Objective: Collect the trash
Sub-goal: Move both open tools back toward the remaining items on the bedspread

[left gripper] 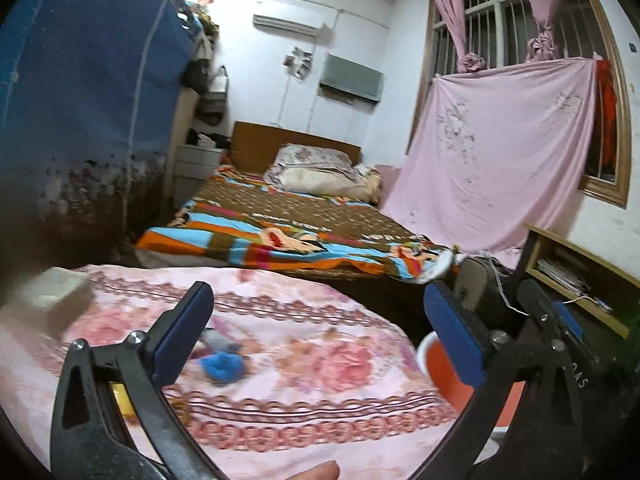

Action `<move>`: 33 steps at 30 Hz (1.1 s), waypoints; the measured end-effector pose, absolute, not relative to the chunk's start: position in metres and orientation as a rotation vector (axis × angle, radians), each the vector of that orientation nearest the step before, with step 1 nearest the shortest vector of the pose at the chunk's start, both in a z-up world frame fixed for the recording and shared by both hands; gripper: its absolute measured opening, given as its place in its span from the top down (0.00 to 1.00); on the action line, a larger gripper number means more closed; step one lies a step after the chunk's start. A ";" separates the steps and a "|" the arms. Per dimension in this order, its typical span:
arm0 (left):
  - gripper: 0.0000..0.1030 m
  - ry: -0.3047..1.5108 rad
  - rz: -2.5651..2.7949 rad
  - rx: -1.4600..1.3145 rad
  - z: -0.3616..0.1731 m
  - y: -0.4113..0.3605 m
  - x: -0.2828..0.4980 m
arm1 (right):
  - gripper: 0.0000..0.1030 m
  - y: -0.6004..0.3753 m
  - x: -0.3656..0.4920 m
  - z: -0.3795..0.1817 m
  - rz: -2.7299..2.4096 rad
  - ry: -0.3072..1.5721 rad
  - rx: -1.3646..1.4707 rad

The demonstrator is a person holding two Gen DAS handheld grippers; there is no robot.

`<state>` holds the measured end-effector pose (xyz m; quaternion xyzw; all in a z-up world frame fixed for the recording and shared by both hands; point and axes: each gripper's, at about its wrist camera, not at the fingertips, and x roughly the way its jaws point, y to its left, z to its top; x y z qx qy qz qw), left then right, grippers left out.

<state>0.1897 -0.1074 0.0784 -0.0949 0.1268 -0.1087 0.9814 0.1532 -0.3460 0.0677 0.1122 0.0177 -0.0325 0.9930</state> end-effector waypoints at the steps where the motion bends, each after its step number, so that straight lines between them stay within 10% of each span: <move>1: 0.11 0.251 -0.208 -0.188 0.078 -0.102 0.188 | 0.00 -0.340 0.153 0.068 -0.054 0.033 0.217; 33: 0.11 0.218 0.033 -0.147 0.054 0.048 0.148 | 0.00 -0.217 0.151 0.067 0.245 -0.006 0.140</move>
